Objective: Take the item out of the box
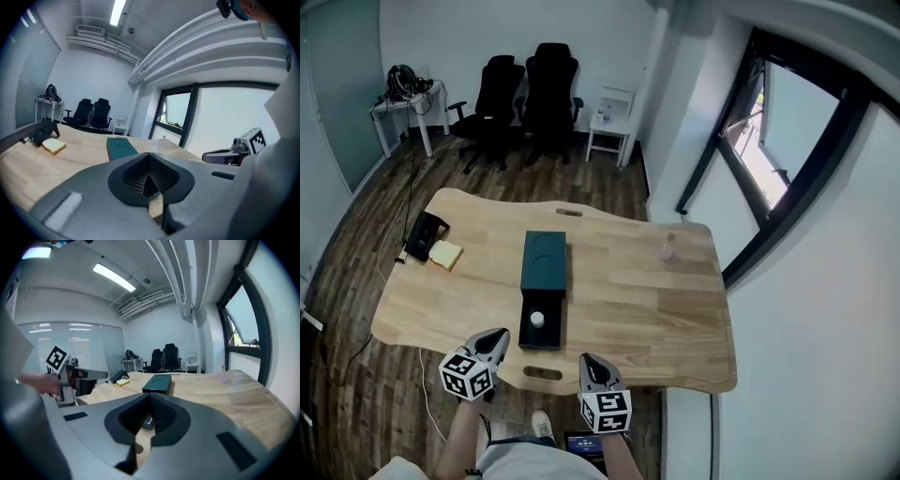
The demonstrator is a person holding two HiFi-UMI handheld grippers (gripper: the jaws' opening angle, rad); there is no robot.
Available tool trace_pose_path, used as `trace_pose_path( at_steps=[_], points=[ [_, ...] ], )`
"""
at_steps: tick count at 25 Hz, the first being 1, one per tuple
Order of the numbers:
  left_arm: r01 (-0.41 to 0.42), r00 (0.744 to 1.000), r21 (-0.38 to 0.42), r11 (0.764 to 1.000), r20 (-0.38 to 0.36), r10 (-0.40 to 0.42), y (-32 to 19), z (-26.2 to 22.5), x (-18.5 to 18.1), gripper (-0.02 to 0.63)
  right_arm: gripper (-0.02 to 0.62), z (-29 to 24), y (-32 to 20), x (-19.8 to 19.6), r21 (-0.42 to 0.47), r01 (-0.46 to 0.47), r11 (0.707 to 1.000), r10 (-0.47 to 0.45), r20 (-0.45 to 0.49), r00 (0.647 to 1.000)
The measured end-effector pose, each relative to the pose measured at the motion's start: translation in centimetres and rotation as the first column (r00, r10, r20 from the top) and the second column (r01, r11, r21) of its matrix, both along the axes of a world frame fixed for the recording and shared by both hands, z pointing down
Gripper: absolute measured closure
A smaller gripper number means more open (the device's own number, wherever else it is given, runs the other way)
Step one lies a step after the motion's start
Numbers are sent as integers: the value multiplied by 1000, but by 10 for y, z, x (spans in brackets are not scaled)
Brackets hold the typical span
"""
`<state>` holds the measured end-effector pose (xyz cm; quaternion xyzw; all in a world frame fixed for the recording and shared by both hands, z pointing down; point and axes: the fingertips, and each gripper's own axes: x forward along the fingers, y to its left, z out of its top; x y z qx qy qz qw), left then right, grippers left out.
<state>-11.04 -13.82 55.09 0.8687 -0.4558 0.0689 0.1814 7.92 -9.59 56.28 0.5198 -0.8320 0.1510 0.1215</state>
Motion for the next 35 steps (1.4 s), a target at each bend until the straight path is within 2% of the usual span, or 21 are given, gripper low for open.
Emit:
trace_pose_path(
  at_steps=[5,11,27,35],
  points=[
    [-37,999,-10,999,7,37,-52,7,-3,606,591,3,-44,-3,-13,-42,999,41,-9,999],
    [-75,997,-27,997,20,75,-81,18,2,606,591,8,-68,-3,-21,-76,997,76,-8,997],
    [-78,996,-25,997,30,79,-107,27,4,605,591,23,-96,-13,-32,-49,998,49,17,999],
    [-87,995,-44,995,41,89,-108,47,10,605,591,42,-103,-10,-71,-28,997,29,14,999]
  ],
)
